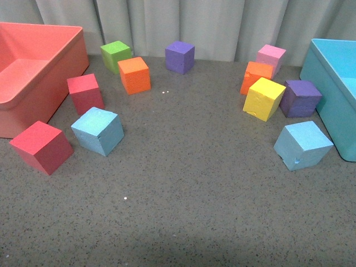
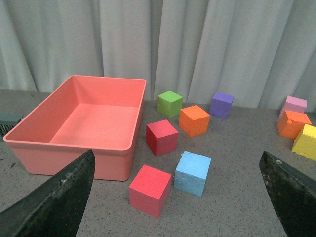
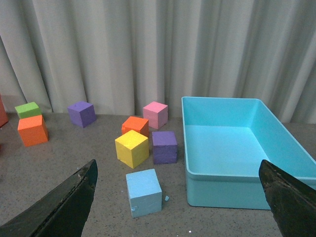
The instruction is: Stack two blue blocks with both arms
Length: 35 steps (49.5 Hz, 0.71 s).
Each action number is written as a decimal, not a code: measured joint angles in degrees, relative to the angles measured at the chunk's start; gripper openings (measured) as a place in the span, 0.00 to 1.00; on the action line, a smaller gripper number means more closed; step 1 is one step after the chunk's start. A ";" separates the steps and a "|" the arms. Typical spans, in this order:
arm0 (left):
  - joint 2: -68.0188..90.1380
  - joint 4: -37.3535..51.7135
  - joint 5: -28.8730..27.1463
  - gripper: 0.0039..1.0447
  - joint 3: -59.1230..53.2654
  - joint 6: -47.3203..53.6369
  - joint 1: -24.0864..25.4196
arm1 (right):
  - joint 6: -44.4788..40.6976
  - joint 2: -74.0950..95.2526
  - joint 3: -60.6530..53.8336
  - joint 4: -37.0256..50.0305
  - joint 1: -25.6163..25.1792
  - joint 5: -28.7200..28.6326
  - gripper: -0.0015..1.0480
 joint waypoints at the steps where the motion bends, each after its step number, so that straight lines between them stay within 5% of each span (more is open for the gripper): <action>1: 0.00 0.00 0.00 0.94 0.00 0.00 0.00 | 0.00 0.00 0.00 0.00 0.00 0.00 0.91; 35: 0.00 0.00 0.00 0.94 0.00 0.00 0.00 | 0.00 0.00 0.00 0.00 0.00 0.00 0.91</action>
